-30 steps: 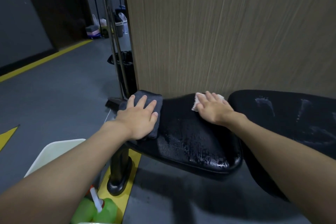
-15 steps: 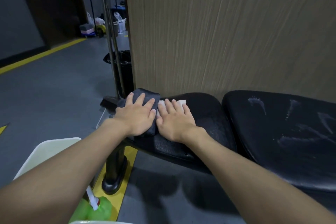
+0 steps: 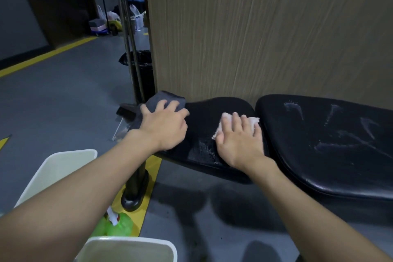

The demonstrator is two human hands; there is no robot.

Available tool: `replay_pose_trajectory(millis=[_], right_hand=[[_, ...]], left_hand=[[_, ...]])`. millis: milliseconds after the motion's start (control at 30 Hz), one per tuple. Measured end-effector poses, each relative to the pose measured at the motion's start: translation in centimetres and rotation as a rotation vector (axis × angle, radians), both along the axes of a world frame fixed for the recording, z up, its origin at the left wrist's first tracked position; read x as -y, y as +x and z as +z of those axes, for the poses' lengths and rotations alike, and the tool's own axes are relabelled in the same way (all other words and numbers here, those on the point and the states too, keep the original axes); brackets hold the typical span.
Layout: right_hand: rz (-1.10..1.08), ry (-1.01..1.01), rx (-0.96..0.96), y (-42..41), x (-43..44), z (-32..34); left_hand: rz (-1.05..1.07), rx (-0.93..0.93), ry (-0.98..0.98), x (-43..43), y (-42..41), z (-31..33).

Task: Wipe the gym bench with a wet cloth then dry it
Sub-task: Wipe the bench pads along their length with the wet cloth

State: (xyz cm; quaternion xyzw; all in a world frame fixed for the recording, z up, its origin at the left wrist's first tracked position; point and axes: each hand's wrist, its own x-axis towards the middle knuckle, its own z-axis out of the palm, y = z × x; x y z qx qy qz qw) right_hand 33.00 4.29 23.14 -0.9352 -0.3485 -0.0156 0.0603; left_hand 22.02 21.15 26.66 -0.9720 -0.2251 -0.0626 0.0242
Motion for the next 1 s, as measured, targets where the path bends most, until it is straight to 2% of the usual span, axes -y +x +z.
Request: replay_pose_trajectory(millis=[67, 133, 267, 367, 433, 633, 733, 800, 900, 1000], right_hand=[[0.075, 0.003, 0.062, -2.2, -0.7, -0.5], [0.176, 0.023, 0.132, -4.1, -1.1, -1.1], [0.371, 0.011, 0.238, -4.4, 0.7, -1.8], [0.315, 0.033, 0.276, -3.3, 3.2, -1.8], [0.216, 0.065, 0.284, -3.0, 4.4, -2.1], [0.006, 0.165, 0.269, -4.0, 3.0, -2.7], [0.122, 0.166, 0.307, -5.5, 0.5, -2.8], [0.258, 0.140, 0.343, -6.6, -1.2, -3.0], [0.409, -0.010, 0.418, -7.8, -2.8, -4.0], [0.459, -0.075, 0.493, -7.5, -2.4, -4.2]], left_hand=[[-0.002, -0.009, -0.083, 0.0, 0.1, 0.2], [0.015, 0.070, -0.130, -0.4, 0.2, 0.5], [0.172, 0.164, -0.148, -1.3, 0.0, 0.7], [0.322, 0.154, -0.281, -1.8, -0.4, 0.6], [0.335, 0.115, -0.277, -1.9, -0.6, 0.4], [0.302, 0.017, -0.220, -1.8, -0.7, 0.2], [0.304, -0.015, -0.250, -2.1, -0.5, 0.3], [0.277, -0.011, -0.201, -2.0, -0.6, 0.5], [0.082, 0.090, -0.052, -1.3, -0.7, 0.4], [-0.041, 0.119, -0.031, -0.2, -1.0, 0.3]])
